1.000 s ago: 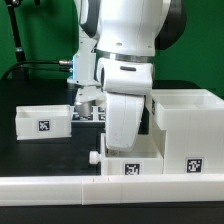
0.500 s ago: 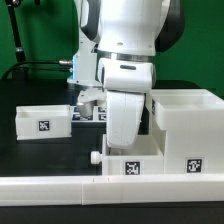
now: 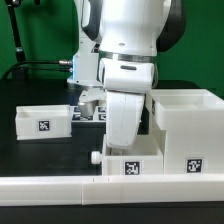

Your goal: Assemble drawer

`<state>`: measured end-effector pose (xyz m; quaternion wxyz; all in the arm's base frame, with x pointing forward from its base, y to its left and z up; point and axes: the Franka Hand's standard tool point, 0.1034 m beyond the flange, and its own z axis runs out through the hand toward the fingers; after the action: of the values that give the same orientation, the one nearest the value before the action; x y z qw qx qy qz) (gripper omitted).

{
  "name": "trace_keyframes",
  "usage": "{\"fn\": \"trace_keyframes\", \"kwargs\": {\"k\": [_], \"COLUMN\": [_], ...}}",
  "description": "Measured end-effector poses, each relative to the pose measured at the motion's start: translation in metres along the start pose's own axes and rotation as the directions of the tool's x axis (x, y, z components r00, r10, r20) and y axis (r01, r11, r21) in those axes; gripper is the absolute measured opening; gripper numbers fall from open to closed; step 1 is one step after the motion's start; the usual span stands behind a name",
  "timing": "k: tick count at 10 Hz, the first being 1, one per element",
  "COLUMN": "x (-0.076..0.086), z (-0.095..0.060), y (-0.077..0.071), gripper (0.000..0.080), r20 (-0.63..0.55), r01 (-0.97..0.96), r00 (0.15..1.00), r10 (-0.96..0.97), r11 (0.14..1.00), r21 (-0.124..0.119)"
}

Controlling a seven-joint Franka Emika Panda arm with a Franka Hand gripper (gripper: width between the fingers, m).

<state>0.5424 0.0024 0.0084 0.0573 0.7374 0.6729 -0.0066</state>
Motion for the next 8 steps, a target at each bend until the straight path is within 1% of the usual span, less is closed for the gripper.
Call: {"fn": "trace_keyframes", "kwargs": {"k": [1, 3, 8], "x": [0.0001, -0.0025, -0.0056], "z": [0.0, 0.0002, 0.0], "y": [-0.0002, -0.0012, 0.0001], "gripper": [0.0042, 0.0042, 0.0043], "r20": [0.001, 0.012, 0.024], "r01": [0.013, 0.055, 0.058], "r00": [1.0, 0.998, 0.998], "r10": [-0.013, -0.055, -0.058], "r11": [1.0, 0.998, 0.998], "r21": [0.0, -0.011, -0.01]}}
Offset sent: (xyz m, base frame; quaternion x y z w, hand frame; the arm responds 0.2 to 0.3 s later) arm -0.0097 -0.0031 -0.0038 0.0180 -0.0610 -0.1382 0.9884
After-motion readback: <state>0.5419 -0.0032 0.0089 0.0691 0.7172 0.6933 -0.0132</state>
